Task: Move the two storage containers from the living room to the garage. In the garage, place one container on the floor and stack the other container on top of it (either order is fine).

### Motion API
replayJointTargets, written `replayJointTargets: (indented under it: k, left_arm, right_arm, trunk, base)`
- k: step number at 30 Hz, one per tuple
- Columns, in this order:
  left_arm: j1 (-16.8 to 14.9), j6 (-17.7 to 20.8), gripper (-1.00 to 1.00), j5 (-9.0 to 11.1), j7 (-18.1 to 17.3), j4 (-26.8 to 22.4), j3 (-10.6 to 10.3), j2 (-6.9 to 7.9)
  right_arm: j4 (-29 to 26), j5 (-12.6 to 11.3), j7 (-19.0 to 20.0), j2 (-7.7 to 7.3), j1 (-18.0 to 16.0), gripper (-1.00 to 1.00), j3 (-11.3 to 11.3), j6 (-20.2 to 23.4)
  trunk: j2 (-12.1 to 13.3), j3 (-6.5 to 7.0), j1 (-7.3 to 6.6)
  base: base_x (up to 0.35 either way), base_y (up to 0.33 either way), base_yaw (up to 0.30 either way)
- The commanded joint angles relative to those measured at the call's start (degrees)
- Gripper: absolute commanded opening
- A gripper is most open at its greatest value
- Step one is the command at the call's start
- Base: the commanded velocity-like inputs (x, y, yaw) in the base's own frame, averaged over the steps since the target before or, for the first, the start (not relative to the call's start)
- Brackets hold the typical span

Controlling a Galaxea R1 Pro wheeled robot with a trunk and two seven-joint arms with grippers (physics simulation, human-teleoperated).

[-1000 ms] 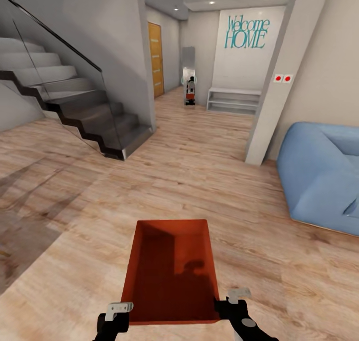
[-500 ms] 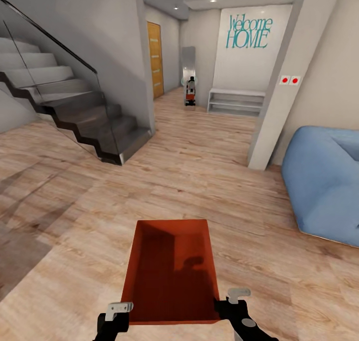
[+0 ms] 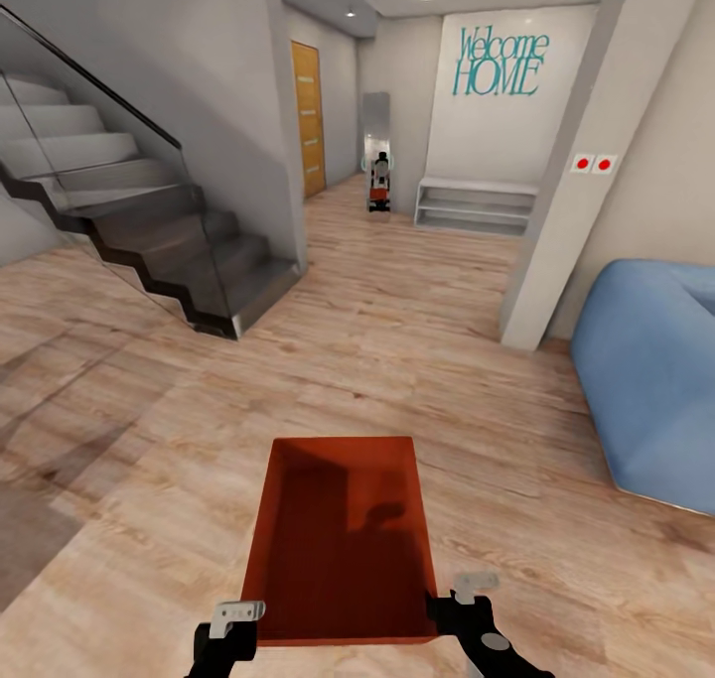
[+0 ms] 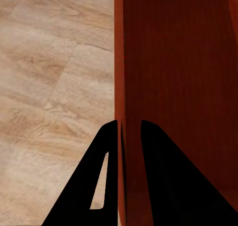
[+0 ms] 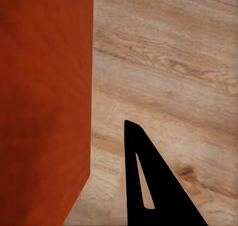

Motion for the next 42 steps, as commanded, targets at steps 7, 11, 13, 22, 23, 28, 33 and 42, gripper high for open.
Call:
replayJointTargets:
  k: [7, 11, 13, 22, 23, 28, 33, 42]
  left_arm:
    - [-0.04, -0.15, -1.00, 0.55, 0.50, -0.03, 0.85, 0.04]
    - [-0.04, -0.15, -1.00, 0.55, 0.50, -0.03, 0.85, 0.04]
    - [-0.04, -0.15, -1.00, 0.55, 0.50, -0.03, 0.85, 0.04]
    - [-0.04, -0.15, -1.00, 0.55, 0.50, -0.03, 0.85, 0.04]
    - [-0.04, -0.15, -1.00, 0.55, 0.49, -0.03, 0.85, 0.04]
    - [-0.04, -0.15, -1.00, 0.55, 0.49, -0.03, 0.85, 0.04]
    - [-0.04, -0.15, -1.00, 0.55, 0.50, -0.03, 0.85, 0.04]
    - [-0.04, -0.15, -1.00, 0.55, 0.50, -0.03, 0.85, 0.04]
  right_arm:
    - [0.04, -0.01, -0.63, -0.89, -0.05, -1.00, -0.51, -0.21]
    - [0.04, -0.01, -0.63, -0.89, -0.05, -1.00, -0.51, -0.21]
    - [0.04, -0.01, -0.63, -0.89, -0.05, -1.00, -0.51, -0.21]
    - [0.04, -0.01, -0.63, -0.89, -0.05, -1.00, -0.51, -0.21]
    - [0.04, -0.01, -0.63, -0.89, -0.05, -1.00, -0.51, -0.21]
    - [0.04, -0.01, -0.63, -0.89, -0.05, -1.00, -0.51, -0.21]
    - [0.04, -0.01, -0.63, -0.89, -0.05, -1.00, -0.51, -0.21]
    - [0.04, -0.01, -0.63, -0.89, -0.05, -1.00, -0.51, -0.21]
  trunk:
    - [-0.02, -0.04, 0.03]
    - [-0.02, -0.04, 0.03]
    - [-0.02, -0.04, 0.03]
    - [-0.02, -0.04, 0.03]
    - [-0.02, -0.04, 0.03]
    - [-0.02, -0.04, 0.03]
    - [-0.02, -0.04, 0.03]
    - [-0.02, -0.04, 0.03]
  base:
    - [0.347, 0.000, 0.000]
    - [0.347, 0.000, 0.000]
    - [0.347, 0.000, 0.000]
    - [0.347, 0.000, 0.000]
    - [0.347, 0.000, 0.000]
    - [0.347, 0.000, 0.000]
    - [0.347, 0.000, 0.000]
    - [0.347, 0.000, 0.000]
